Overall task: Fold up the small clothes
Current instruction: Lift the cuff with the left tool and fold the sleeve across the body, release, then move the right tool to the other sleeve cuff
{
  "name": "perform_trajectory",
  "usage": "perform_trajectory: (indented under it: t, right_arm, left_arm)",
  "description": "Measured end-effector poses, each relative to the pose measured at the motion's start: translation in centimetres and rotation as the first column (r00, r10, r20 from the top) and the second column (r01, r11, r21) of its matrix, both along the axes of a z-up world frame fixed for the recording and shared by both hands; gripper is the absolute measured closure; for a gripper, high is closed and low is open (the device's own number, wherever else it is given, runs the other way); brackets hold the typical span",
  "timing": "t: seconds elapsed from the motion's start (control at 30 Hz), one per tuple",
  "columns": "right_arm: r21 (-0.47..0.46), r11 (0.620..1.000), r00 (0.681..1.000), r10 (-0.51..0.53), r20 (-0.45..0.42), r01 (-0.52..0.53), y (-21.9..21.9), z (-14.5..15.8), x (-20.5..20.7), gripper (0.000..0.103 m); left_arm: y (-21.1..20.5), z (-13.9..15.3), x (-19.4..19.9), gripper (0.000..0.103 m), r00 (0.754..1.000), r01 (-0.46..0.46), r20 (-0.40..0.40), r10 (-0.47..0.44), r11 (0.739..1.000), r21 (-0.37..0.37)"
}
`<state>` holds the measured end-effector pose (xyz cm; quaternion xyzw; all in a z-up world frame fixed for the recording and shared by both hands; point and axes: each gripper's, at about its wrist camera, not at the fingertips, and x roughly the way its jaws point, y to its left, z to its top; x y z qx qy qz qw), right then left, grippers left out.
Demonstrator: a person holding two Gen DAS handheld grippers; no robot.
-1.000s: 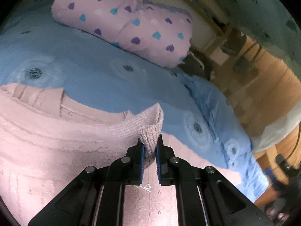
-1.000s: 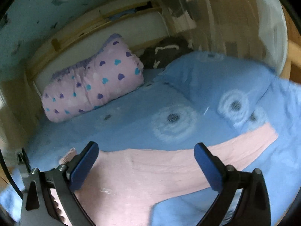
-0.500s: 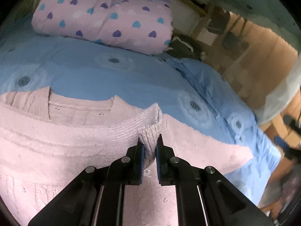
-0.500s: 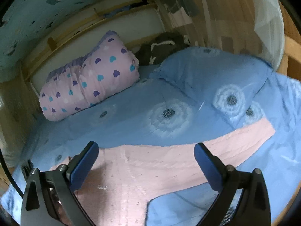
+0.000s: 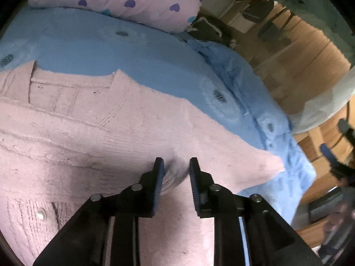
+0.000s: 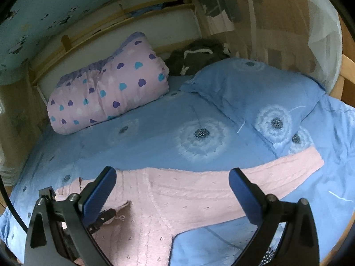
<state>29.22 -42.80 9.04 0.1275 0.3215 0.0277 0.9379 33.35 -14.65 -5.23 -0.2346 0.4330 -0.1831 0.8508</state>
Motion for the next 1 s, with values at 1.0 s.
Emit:
perform_trajectory:
  t: [1.0]
  right_arm:
    - [0.089, 0.949, 0.953, 0.302, 0.012, -0.302, 9.7, -3.2, -3.9, 0.000]
  left_arm:
    - [22.2, 7.5, -15.2, 0.067, 0.931, -0.363, 0.216, 0.294, 0.803, 0.472]
